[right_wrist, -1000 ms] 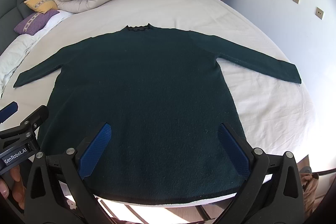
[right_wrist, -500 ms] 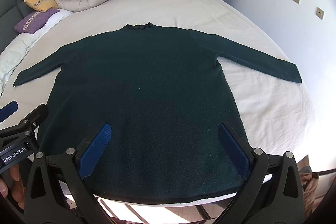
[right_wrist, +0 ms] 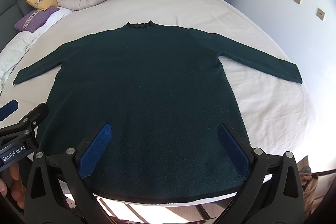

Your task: Fold small clothes

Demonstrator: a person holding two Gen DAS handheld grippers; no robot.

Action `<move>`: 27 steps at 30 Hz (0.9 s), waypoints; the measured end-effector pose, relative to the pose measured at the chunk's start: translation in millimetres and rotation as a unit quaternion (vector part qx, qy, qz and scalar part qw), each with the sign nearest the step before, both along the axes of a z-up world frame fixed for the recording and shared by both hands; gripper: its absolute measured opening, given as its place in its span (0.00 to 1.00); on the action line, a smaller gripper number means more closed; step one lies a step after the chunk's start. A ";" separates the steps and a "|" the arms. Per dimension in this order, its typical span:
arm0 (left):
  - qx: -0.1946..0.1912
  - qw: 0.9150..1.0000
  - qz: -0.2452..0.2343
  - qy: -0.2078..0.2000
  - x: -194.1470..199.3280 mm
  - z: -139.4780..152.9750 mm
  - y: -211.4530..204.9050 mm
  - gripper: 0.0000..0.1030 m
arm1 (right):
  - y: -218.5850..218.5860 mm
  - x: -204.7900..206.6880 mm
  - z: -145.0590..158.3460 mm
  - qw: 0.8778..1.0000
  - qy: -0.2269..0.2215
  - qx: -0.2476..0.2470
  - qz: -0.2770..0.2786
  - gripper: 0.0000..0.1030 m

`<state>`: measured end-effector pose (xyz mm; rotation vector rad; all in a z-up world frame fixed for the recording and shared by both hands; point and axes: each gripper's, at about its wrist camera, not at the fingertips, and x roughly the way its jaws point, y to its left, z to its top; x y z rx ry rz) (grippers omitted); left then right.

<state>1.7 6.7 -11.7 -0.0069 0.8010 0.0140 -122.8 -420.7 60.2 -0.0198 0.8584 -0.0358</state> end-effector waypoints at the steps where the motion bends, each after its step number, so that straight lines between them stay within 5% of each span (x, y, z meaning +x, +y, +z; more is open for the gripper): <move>1: 0.001 1.000 0.000 0.000 0.2 0.1 -0.1 1.00 | 0.0 -0.1 -0.1 1.000 0.000 0.000 0.000 1.00; 27: -0.015 1.000 -0.003 0.007 2.2 -6.7 9.3 1.00 | 6.3 -2.4 -7.3 1.000 0.006 -0.004 0.002 1.00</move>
